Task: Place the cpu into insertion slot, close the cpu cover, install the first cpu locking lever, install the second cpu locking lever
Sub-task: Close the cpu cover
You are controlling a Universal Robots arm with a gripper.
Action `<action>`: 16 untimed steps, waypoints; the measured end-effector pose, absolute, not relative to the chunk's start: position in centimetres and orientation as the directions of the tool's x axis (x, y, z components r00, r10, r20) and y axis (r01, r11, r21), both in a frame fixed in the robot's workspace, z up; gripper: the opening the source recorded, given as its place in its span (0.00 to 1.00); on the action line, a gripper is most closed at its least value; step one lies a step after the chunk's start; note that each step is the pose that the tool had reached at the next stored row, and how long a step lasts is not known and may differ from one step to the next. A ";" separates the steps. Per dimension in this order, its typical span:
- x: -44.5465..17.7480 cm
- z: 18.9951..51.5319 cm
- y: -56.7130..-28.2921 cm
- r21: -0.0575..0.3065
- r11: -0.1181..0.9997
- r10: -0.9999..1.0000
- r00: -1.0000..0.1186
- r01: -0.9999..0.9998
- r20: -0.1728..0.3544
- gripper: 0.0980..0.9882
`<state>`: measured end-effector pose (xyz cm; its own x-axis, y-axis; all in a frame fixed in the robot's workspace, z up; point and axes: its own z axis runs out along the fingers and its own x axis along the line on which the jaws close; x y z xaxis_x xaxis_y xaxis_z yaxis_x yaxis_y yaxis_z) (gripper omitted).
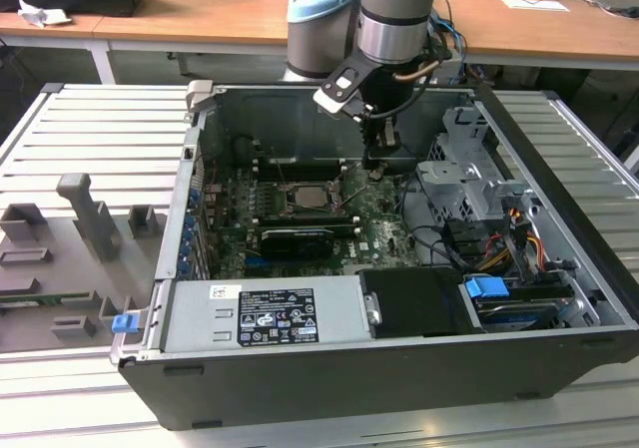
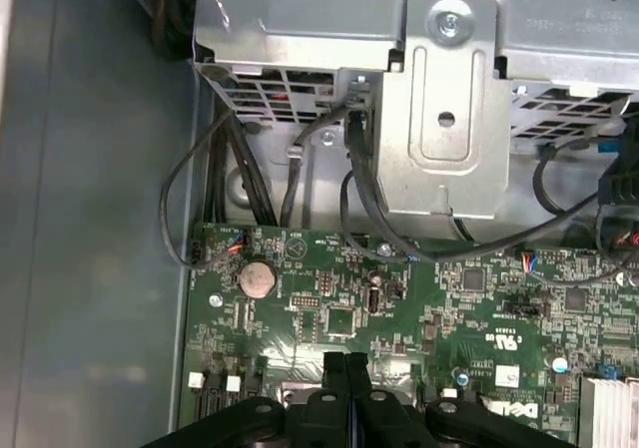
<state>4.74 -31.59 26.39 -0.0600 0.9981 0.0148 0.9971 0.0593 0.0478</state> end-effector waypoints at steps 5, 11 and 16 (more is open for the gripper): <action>5.4 25.3 -31.2 0.048 0.059 0.998 -0.060 0.997 0.015 0.01; 5.4 25.2 -31.2 0.029 0.059 0.998 -0.059 0.998 0.017 0.01; 5.1 25.2 -31.3 0.029 0.059 0.998 -0.060 0.998 0.017 0.01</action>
<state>5.08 -31.25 25.23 -0.0596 0.9981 0.0167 0.9978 0.0591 0.0293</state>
